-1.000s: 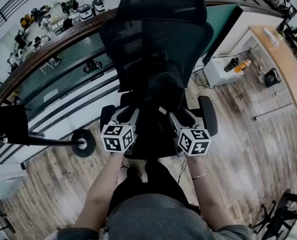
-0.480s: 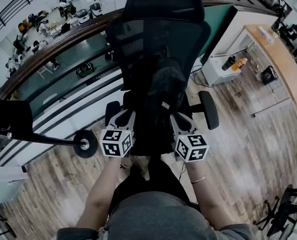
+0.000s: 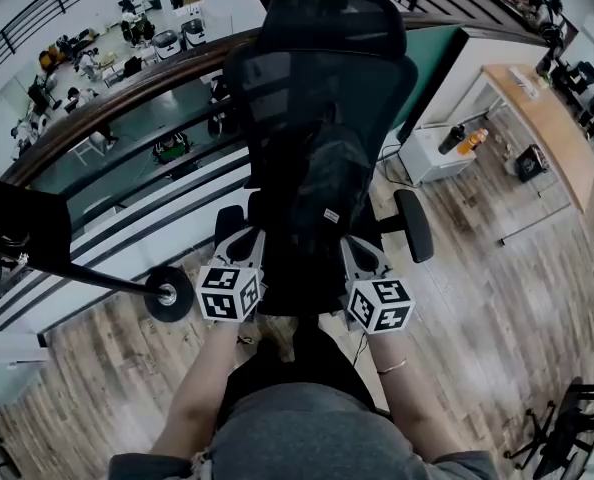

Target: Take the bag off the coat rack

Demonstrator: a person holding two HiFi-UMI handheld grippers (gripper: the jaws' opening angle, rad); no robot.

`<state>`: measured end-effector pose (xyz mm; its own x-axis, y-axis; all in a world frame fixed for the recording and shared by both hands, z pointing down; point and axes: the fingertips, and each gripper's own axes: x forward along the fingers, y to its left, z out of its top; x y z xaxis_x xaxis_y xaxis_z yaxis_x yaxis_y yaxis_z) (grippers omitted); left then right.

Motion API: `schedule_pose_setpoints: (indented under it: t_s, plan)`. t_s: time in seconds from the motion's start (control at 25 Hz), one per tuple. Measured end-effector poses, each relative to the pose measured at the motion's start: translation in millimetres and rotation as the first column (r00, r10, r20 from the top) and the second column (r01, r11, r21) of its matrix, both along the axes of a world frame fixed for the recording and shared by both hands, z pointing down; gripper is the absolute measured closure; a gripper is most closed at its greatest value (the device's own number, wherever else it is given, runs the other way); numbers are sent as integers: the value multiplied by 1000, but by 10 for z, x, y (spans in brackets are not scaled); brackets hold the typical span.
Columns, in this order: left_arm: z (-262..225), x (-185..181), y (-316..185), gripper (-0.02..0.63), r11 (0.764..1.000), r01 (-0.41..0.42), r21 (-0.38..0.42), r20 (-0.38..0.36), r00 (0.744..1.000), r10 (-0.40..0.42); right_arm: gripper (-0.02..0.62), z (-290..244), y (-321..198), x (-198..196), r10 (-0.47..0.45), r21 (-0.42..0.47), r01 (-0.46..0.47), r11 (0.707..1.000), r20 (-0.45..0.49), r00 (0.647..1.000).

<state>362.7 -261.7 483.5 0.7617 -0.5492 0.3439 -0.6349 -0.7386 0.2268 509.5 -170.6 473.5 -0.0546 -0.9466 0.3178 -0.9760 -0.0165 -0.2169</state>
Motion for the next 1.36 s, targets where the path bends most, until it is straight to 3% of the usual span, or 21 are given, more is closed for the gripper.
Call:
schedule_pose_setpoints:
  t_s: [0.64,1.36]
  plan:
    - [-72,-81,185,568,999,-28,38,26,999,27,594,-20,170,-118,21,-35,-23,999,-60,998]
    - [8,87,60,568,1000,-30,4,22,999,29,594,126,106,27,46,-71,-51,996,-63,997]
